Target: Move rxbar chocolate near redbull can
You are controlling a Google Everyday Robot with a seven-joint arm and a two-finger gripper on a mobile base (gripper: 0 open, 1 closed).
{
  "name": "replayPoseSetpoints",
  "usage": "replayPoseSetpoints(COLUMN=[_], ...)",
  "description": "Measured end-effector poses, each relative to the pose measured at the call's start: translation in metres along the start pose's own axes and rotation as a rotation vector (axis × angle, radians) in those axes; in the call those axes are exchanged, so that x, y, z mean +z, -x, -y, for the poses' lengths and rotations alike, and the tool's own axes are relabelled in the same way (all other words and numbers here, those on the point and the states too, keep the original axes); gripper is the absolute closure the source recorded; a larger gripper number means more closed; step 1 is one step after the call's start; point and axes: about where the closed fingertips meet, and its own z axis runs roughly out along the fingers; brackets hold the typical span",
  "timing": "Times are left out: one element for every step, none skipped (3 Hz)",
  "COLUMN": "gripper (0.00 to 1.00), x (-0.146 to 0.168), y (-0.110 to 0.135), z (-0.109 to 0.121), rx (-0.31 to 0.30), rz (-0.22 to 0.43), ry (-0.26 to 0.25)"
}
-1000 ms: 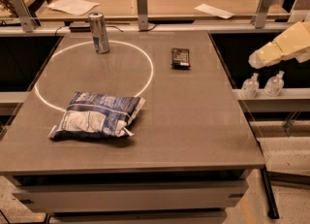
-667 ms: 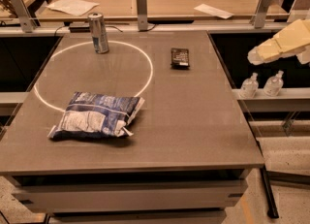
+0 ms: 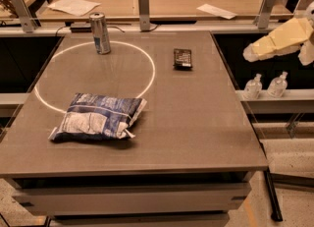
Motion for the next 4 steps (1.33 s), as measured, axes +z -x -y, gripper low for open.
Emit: replayPoseSetpoints(gripper=[0.00, 0.00, 0.00, 0.00], x=[0.015, 0.033, 0.047, 0.065], y=[0.022, 0.045, 0.063, 0.091], z=[-0.003, -0.001, 0.006, 0.000], rx=[0.108, 0.171, 0.285, 0.354], rz=[0.044, 0.098, 0.139, 0.181], ry=[-0.139, -0.275, -0.337, -0.272])
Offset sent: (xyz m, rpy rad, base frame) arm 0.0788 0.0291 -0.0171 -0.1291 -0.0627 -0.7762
